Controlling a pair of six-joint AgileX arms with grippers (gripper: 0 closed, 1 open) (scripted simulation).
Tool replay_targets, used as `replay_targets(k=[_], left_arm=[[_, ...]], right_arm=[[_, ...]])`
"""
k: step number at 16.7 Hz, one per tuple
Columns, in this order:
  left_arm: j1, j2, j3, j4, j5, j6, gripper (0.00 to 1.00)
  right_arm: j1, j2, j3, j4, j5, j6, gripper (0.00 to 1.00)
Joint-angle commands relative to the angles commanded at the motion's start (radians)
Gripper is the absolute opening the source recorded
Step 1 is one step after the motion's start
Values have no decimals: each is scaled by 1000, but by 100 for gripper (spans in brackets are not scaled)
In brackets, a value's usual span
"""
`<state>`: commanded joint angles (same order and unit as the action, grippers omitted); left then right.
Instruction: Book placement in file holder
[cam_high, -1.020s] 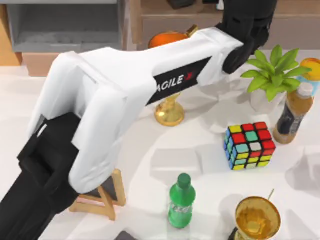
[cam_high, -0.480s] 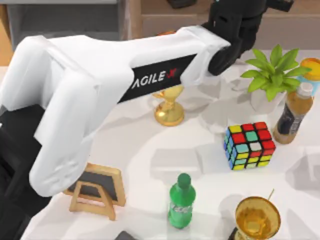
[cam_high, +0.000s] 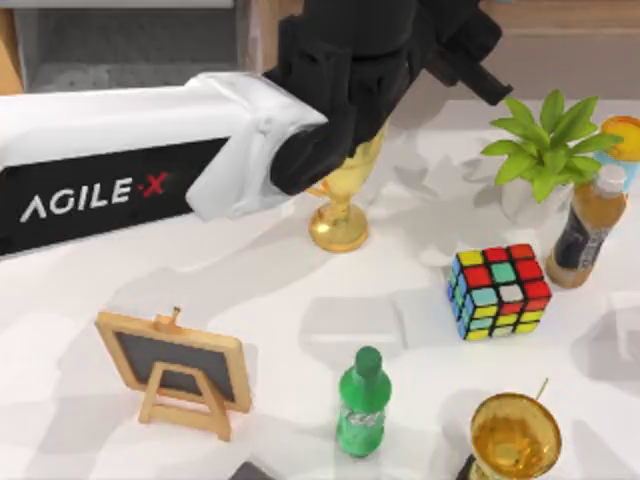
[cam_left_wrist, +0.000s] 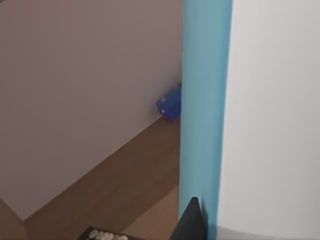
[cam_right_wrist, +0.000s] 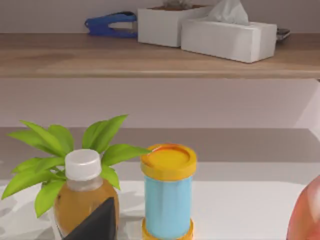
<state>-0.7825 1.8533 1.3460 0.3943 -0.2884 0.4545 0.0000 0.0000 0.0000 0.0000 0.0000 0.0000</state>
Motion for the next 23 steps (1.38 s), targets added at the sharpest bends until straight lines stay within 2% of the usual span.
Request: replay_targets(k=[6, 11, 14, 18, 23], left_arm=[[149, -387, -445, 43, 97, 264, 0], [326, -448, -683, 129, 109, 578, 0], [424, -362, -720, 200, 106, 774, 0], [515, -185, -661, 301, 107, 980, 0], [550, -87, -603, 353, 111, 1072, 0]], right_arm=[[0, 0, 0, 0, 0, 0, 100], [0, 0, 0, 0, 0, 0, 100], [0, 0, 0, 0, 0, 0, 100], [0, 0, 0, 0, 0, 0, 100], [0, 0, 0, 0, 0, 0, 100]])
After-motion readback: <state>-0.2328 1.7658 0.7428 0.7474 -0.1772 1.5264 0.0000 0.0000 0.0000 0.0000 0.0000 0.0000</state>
